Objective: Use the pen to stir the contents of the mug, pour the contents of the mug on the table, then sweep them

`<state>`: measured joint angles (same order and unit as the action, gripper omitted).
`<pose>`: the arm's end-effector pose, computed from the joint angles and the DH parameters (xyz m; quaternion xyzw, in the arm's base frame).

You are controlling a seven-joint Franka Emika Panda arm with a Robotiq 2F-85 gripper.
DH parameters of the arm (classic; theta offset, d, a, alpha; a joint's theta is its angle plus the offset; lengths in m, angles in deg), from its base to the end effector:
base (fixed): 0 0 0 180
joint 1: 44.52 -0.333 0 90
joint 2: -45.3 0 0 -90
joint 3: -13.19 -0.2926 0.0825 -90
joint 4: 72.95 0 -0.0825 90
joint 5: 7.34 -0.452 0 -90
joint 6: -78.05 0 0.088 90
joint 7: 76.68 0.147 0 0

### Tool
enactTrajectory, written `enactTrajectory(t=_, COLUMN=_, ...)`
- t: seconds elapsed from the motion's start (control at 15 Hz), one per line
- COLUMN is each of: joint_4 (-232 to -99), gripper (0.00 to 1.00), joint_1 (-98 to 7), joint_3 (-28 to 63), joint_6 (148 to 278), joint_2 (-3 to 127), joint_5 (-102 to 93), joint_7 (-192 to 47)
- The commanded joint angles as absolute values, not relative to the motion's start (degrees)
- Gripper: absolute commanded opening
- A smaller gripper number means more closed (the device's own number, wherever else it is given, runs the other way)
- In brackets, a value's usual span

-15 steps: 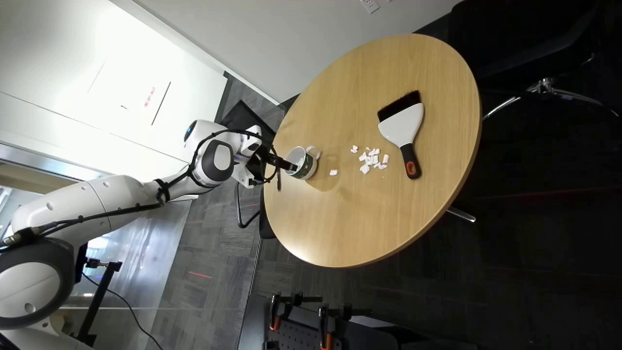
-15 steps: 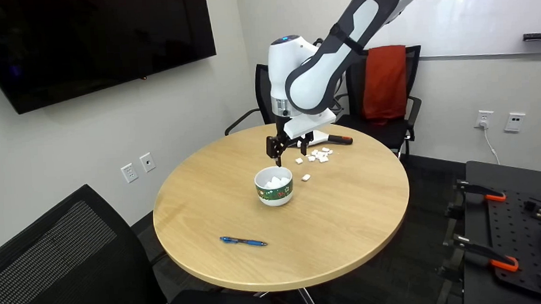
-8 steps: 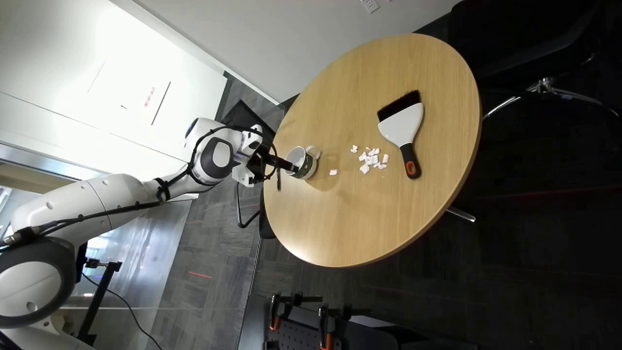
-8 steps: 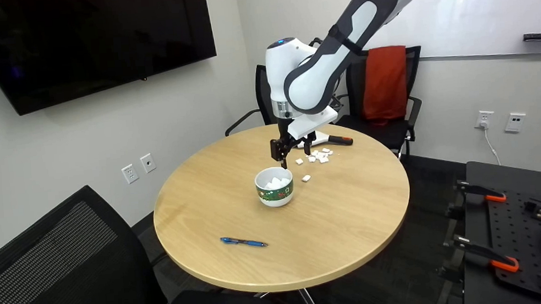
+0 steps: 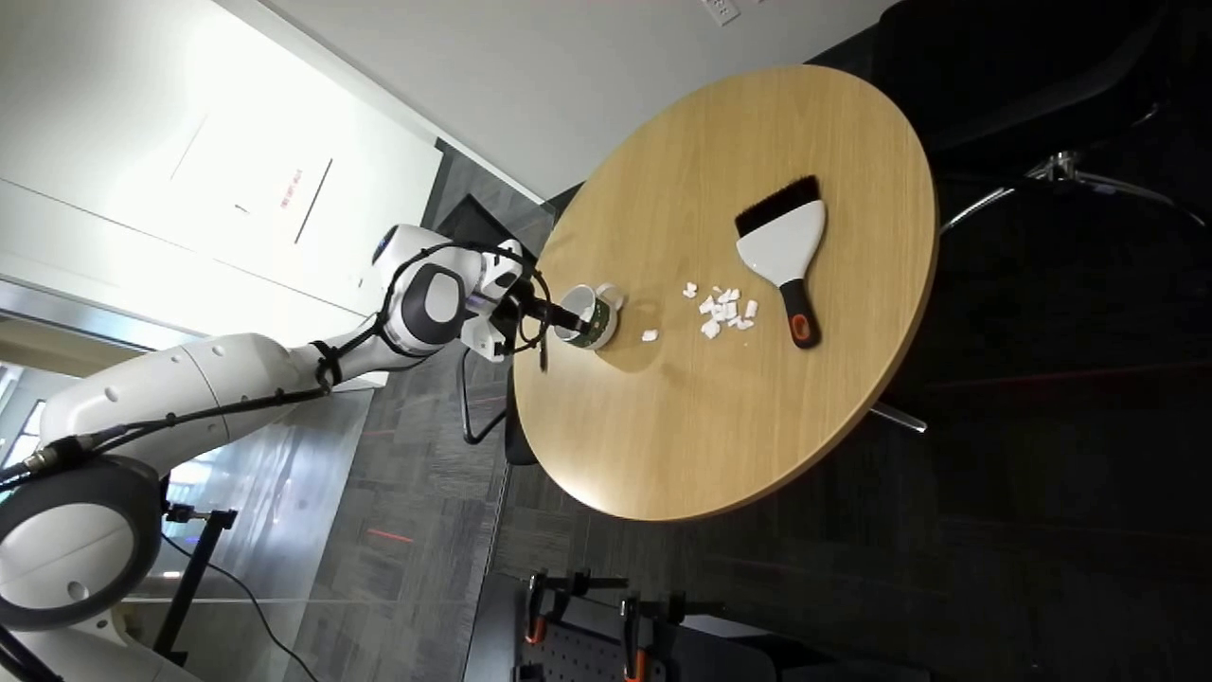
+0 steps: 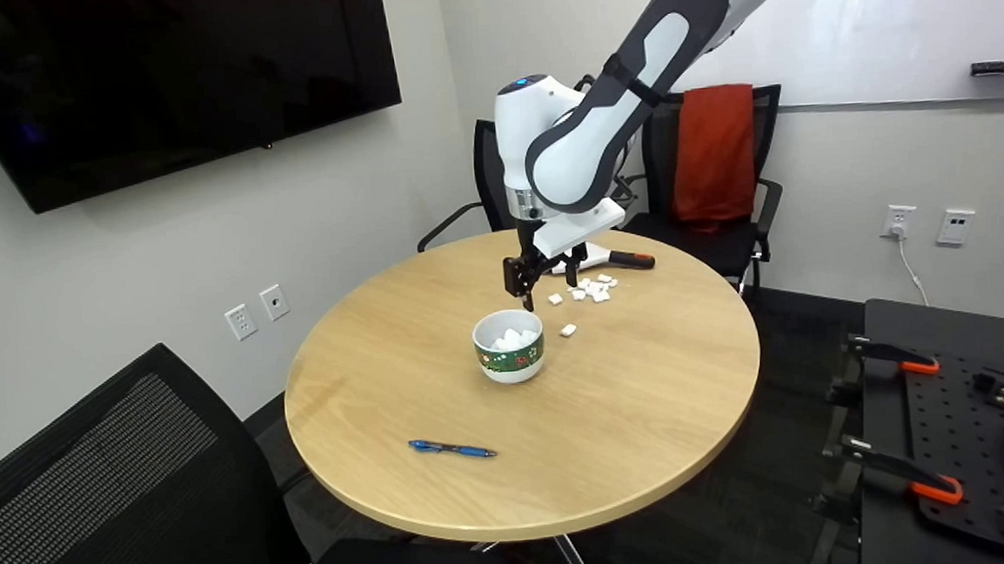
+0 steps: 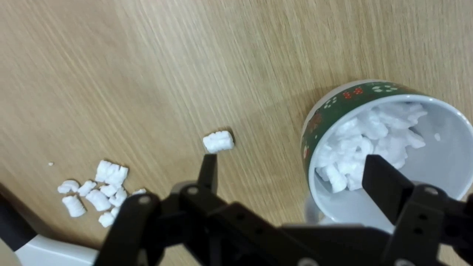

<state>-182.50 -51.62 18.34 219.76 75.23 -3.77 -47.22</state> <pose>0.6678 0.0195 0.1134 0.9771 -0.2078 0.0307 0.0351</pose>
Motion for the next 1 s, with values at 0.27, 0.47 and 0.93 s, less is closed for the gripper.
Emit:
enactTrajectory(t=0.27, joint_4=-176.38, gripper=1.00, joint_1=-49.22, joint_3=17.80, joint_6=220.06, joint_2=80.50, joint_5=-7.15, joint_7=-50.87)
enactTrajectory(t=0.47, joint_4=-174.91, gripper=1.00, joint_1=-49.07, joint_3=17.58, joint_6=220.22, joint_2=82.09, joint_5=-7.87, joint_7=-51.73)
enactTrajectory(t=0.93, joint_4=-172.08, gripper=1.00, joint_1=-48.75, joint_3=17.25, joint_6=219.10, joint_2=84.64, joint_5=-8.77, joint_7=-53.48)
